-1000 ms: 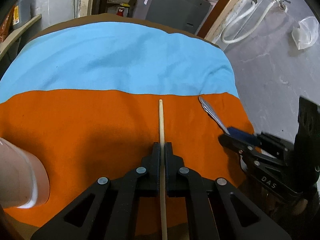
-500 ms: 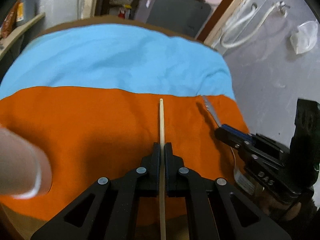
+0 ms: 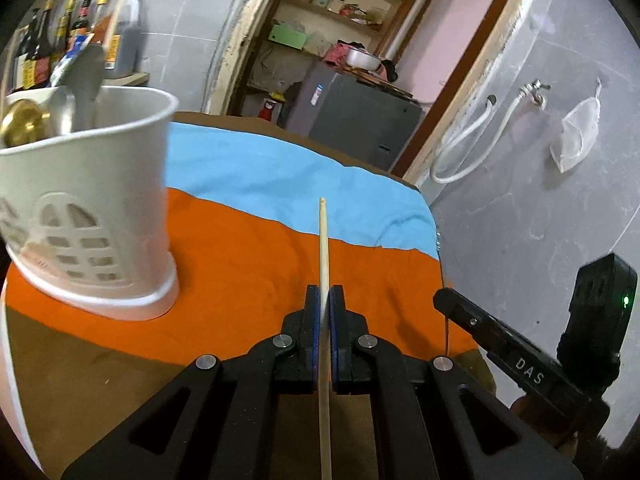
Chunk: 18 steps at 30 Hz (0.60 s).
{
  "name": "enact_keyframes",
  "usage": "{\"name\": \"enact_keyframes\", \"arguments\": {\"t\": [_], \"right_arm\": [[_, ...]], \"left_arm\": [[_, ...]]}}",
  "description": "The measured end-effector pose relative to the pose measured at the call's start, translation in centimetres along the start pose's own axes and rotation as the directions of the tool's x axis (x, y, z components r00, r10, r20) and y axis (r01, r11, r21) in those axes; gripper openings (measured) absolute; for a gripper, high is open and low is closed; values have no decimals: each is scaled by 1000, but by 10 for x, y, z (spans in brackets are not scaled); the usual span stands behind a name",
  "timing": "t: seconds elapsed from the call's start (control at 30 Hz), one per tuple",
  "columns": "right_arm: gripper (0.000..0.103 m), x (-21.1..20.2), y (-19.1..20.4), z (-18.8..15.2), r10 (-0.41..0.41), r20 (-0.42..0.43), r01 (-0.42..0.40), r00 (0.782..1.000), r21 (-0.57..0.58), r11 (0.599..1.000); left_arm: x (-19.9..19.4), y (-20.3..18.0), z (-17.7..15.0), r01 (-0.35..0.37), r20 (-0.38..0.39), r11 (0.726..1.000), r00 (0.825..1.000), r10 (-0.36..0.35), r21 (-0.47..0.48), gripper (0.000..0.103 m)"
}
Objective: Organize utensils
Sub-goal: 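Lift the fork and chopstick with both tools over the white holder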
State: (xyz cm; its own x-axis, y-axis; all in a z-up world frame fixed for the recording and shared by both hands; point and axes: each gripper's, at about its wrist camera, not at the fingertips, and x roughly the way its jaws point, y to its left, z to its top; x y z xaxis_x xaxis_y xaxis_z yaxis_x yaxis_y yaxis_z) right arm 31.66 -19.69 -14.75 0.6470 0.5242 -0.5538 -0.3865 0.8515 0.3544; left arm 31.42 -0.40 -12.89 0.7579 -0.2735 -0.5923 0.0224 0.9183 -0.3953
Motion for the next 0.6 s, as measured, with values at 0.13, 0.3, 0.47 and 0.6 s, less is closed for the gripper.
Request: {"name": "enact_keyframes", "arguments": {"t": [0.13, 0.3, 0.47, 0.6], "right_arm": [[7, -14, 10, -1, 6, 43, -6, 999, -14, 1000], [7, -13, 21, -1, 66, 28, -66, 997, 7, 998], [7, -8, 40, -2, 83, 17, -83, 996, -33, 996], [7, -9, 46, -6, 97, 22, -96, 995, -41, 995]], "left_arm": [[-17, -3, 2, -20, 43, 1000, 999, 20, 3, 2], [-28, -3, 6, 6, 71, 1000, 997, -6, 4, 2], [-38, 7, 3, 0, 72, 1000, 997, 1, -19, 2], [-49, 12, 1, -14, 93, 999, 995, 17, -32, 2]]}}
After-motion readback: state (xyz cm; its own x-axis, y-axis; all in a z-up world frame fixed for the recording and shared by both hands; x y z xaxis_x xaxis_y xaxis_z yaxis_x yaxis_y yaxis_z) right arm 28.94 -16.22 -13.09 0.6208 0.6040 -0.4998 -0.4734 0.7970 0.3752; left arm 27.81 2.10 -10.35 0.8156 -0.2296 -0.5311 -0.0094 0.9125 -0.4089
